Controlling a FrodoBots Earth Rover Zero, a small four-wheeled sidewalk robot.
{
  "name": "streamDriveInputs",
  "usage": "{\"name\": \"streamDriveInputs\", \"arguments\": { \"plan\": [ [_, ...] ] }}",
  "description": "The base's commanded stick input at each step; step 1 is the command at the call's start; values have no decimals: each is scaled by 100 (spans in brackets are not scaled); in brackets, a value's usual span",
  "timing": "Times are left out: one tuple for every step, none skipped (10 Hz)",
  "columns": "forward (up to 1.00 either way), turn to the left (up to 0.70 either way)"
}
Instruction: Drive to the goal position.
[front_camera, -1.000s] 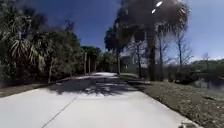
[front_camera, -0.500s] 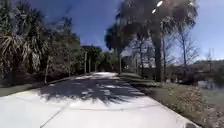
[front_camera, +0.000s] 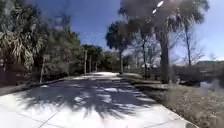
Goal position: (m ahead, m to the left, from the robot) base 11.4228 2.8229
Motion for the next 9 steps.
{"name": "streamDriveInputs", "arguments": {
  "plan": [
    [100, 0],
    [100, 0],
    [100, 0],
    [100, 0],
    [100, 0],
    [100, 0],
    [100, 0],
    [100, 0],
    [100, 0]
  ]
}}
